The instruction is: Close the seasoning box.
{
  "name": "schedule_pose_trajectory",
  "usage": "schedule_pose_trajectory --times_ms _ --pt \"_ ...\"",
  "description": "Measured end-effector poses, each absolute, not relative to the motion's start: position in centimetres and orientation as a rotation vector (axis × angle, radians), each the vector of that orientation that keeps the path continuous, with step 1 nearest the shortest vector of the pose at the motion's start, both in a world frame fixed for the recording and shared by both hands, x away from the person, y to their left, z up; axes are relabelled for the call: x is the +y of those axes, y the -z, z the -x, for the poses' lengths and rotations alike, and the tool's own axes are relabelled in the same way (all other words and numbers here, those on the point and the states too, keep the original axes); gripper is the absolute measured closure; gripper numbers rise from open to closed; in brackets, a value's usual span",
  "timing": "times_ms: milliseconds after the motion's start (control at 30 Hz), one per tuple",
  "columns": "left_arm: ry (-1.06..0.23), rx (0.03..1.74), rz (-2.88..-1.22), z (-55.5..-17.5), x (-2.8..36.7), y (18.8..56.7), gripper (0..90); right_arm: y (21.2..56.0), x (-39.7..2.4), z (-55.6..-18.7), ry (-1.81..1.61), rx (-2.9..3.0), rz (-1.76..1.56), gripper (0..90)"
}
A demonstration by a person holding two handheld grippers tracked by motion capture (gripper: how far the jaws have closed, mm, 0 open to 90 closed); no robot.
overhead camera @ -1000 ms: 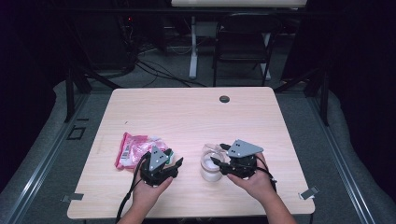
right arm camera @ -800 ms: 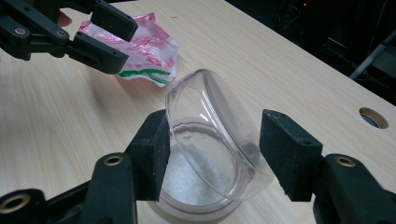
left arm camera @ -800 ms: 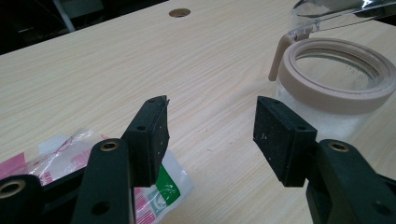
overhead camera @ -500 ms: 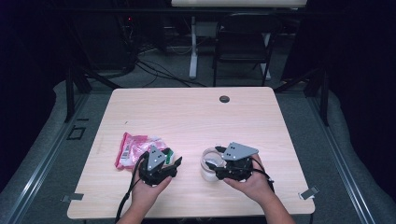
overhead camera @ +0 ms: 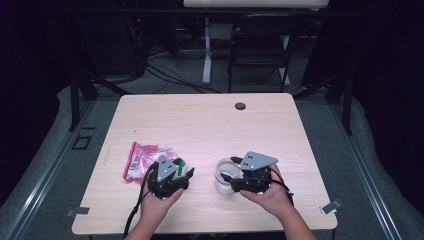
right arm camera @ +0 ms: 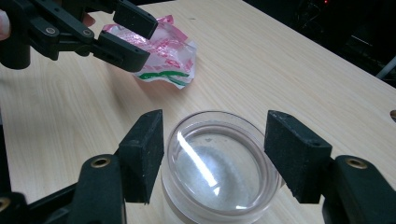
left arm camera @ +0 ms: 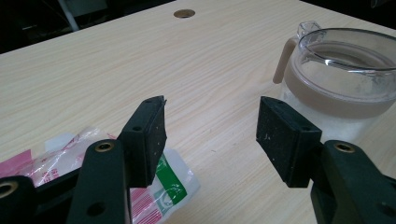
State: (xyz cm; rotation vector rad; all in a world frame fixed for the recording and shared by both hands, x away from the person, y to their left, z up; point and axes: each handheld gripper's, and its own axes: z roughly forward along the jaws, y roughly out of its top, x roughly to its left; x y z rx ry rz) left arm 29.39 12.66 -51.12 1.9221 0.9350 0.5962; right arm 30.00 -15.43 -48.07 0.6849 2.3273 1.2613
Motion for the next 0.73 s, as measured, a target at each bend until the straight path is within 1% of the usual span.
schedule_pose_trajectory --times_ms 367,733 --pt "-0.585 0.975 -1.883 -29.6 14.2 50.1 41.9 47.2 -17.8 -30.5 -1.299 2.254 -0.781 38.2" --pt "-0.609 1.066 -1.786 -30.5 17.4 49.3 41.9 47.2 -20.3 -31.3 -1.281 2.162 -0.935 38.4"
